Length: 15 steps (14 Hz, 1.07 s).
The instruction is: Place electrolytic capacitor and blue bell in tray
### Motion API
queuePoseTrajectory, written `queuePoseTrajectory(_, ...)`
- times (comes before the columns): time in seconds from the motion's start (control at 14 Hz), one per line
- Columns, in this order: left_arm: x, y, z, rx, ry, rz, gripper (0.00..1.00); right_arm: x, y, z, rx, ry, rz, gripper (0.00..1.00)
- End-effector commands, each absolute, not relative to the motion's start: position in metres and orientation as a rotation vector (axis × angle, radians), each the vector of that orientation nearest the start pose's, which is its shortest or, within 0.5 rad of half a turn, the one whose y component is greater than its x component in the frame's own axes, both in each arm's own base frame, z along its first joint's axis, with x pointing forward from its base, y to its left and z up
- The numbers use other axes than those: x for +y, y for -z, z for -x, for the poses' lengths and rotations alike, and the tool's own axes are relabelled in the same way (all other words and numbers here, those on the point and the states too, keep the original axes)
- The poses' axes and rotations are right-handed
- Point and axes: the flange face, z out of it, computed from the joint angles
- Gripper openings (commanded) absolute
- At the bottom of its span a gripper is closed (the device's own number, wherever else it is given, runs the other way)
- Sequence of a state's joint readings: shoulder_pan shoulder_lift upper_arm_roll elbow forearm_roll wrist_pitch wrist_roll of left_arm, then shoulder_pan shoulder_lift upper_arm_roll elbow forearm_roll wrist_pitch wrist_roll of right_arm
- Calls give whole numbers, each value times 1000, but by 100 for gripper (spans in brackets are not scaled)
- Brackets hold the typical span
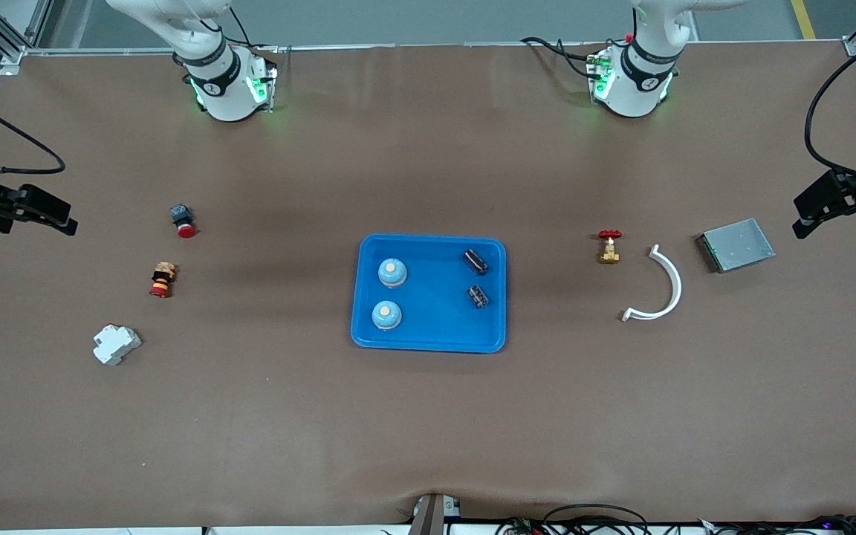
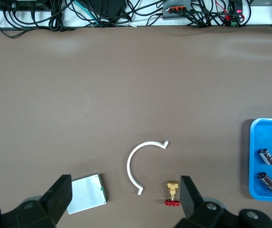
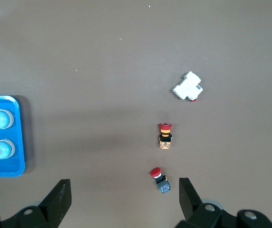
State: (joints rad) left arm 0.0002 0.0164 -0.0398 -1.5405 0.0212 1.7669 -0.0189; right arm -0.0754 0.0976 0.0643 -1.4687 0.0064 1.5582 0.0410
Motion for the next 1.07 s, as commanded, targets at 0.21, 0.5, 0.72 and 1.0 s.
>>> queuePoseTrajectory(0.21,-22,-643,-585,54,308,3118,100,-3,-618,-574,58,2,3144,100)
queuePoseTrajectory(0.5,-21,-643,-585,35,305,3120,100,-4,-618,-574,60,2,3144,100)
queuePoseTrajectory(0.72,-21,-643,-585,35,308,3119,100,-4,-618,-574,60,2,3144,100)
queuePoseTrajectory(1.0,-21,-643,-585,2,308,3123,100,-5,-618,-574,63,2,3143,100)
